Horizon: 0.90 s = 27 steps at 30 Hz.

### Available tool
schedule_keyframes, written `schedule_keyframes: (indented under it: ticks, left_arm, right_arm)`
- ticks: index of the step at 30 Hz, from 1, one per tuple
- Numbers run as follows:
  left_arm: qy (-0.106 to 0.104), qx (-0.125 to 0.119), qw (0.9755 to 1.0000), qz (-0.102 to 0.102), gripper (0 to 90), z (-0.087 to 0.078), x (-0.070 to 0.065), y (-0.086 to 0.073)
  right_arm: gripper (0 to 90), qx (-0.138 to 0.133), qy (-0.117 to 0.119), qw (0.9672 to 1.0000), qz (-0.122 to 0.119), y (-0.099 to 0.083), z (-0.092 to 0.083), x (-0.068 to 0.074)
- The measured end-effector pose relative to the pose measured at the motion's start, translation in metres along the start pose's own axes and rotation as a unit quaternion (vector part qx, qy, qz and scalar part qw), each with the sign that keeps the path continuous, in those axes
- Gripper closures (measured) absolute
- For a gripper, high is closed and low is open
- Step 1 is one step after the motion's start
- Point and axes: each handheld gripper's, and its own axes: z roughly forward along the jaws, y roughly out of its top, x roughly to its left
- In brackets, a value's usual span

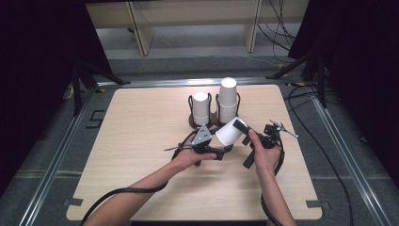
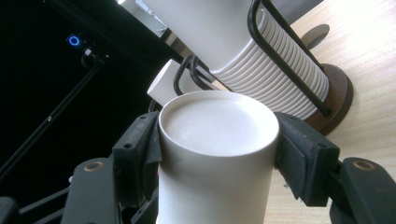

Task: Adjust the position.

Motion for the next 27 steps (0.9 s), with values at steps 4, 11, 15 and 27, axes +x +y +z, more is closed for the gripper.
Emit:
schedule_keyframes:
  ticks: [4,11,15,27]
  left_arm:
    - [-0.002,0.000,1.0000,-0.003,13.5,0.0005,-0.0001,0.0001]
    - [-0.003,-0.005,0.9999,-0.010,13.4,0.0004,0.0003,0.0004]
    - [-0.003,-0.007,0.9999,-0.008,13.2,0.0003,0.0003,0.0005]
    - [0.000,-0.008,1.0000,0.005,17.9,-0.0011,0.0015,-0.0003]
  right_arm:
    - [35.7,0.000,-0.002,1.0000,-0.005,0.0003,-0.0003,-0.0001]
    - [35.8,-0.004,0.008,0.9997,-0.021,0.0010,0.0003,-0.0028]
    - [35.8,-0.002,-0.003,0.9997,-0.023,0.0014,-0.0001,-0.0025]
    - [34.2,0.002,0.017,0.9996,-0.024,0.0007,0.0004,-0.0054]
